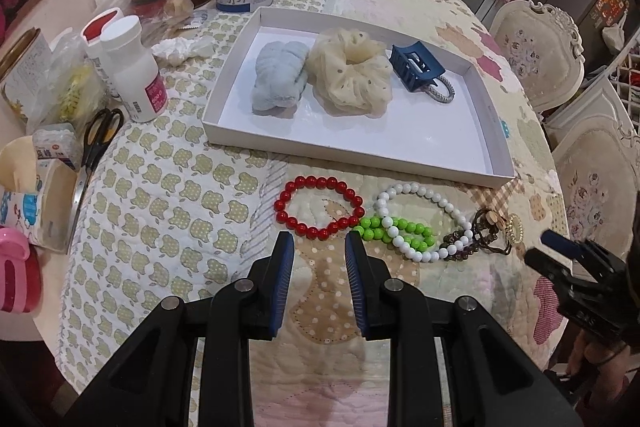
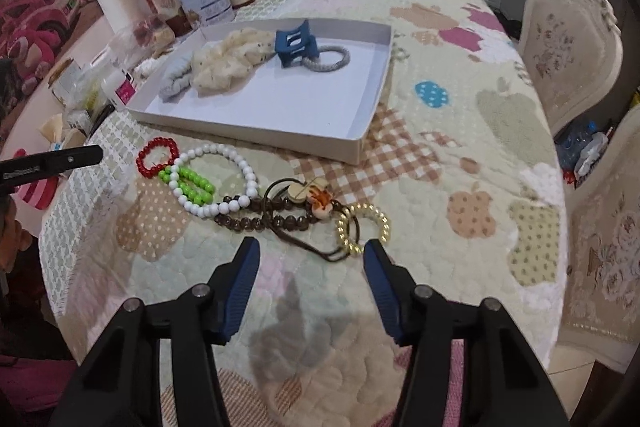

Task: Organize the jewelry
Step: 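Close the left gripper on the white pearl bracelet while the right gripper reaches the brown beaded necklace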

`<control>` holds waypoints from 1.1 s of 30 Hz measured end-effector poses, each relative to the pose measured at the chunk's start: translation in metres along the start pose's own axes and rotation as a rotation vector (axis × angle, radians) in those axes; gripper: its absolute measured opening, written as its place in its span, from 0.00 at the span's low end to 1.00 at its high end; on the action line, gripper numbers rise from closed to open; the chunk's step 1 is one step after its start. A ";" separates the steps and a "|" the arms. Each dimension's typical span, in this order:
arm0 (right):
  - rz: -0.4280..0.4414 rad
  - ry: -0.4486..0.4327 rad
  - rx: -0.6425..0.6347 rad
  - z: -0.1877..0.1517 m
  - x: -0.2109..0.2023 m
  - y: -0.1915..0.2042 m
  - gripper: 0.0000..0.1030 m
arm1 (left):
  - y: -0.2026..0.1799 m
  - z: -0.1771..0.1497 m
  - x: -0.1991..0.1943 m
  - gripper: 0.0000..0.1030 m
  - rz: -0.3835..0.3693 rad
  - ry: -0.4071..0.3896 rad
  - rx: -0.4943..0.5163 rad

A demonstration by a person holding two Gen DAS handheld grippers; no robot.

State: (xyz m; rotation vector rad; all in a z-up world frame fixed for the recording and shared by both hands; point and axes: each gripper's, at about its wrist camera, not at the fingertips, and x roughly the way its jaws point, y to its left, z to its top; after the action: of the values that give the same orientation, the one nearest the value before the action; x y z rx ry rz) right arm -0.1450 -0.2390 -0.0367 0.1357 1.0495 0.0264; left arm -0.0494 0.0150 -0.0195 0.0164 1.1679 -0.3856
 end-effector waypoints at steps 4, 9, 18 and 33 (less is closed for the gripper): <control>0.027 0.019 -0.016 0.014 0.017 0.000 0.55 | 0.001 -0.001 0.002 0.17 0.003 0.011 -0.008; 0.042 0.073 -0.066 0.026 0.044 0.003 0.55 | 0.003 0.000 0.001 0.17 0.015 0.016 -0.020; 0.089 0.097 -0.033 0.033 0.068 -0.012 0.46 | 0.008 0.002 0.007 0.17 0.028 0.031 -0.056; 0.221 -0.060 0.058 0.051 -0.008 -0.028 0.35 | -0.010 0.015 0.024 0.17 -0.002 0.053 -0.039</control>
State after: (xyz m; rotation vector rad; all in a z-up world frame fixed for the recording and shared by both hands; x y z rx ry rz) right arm -0.1061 -0.2725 -0.0080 0.3028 0.9719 0.1911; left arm -0.0314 -0.0045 -0.0331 -0.0087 1.2272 -0.3662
